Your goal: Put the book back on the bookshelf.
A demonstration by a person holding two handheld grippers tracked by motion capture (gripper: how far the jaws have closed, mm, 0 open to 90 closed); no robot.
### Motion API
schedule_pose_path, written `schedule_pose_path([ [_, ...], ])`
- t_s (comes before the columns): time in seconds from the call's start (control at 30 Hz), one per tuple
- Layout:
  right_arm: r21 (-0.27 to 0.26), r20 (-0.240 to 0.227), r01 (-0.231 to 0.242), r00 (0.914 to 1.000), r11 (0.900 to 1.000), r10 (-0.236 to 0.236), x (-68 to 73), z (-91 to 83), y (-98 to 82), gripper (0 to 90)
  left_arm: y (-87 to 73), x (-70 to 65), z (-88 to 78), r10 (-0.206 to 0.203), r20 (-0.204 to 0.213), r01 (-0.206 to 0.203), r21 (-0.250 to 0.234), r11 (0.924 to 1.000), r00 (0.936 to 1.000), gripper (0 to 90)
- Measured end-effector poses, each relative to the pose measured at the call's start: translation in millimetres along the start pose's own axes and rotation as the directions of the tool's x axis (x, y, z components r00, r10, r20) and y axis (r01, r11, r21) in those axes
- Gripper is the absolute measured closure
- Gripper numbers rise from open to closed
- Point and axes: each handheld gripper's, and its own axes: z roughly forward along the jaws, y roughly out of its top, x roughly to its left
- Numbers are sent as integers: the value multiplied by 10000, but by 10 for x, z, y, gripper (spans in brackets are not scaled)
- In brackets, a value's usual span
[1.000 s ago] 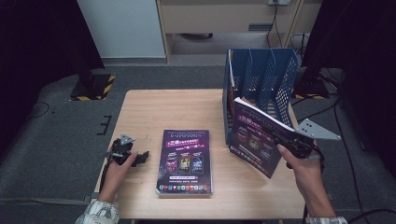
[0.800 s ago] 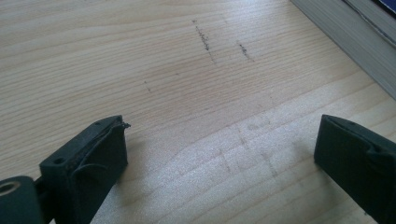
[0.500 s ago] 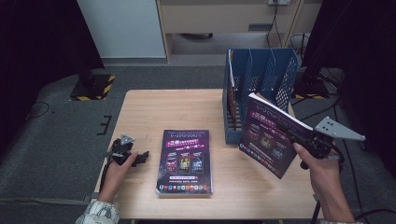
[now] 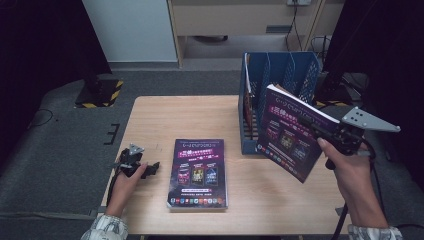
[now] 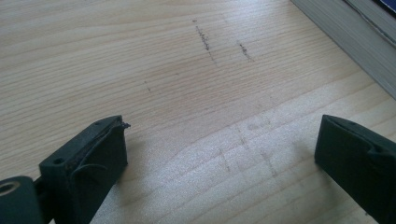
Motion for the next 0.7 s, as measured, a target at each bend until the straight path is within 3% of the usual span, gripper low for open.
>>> schedule_pose_path([
  [0.33, 4, 373, 71, 9993, 10000, -71, -19, 91, 229, 825, 1, -3, 4, -28, -4, 28, -12, 10000, 10000, 11],
  [0.7, 154, 884, 42, 9961, 9999, -56, -80, 229, 282, 825, 2, -3, 4, -30, -4, 30, -8, 10000, 10000, 11],
])
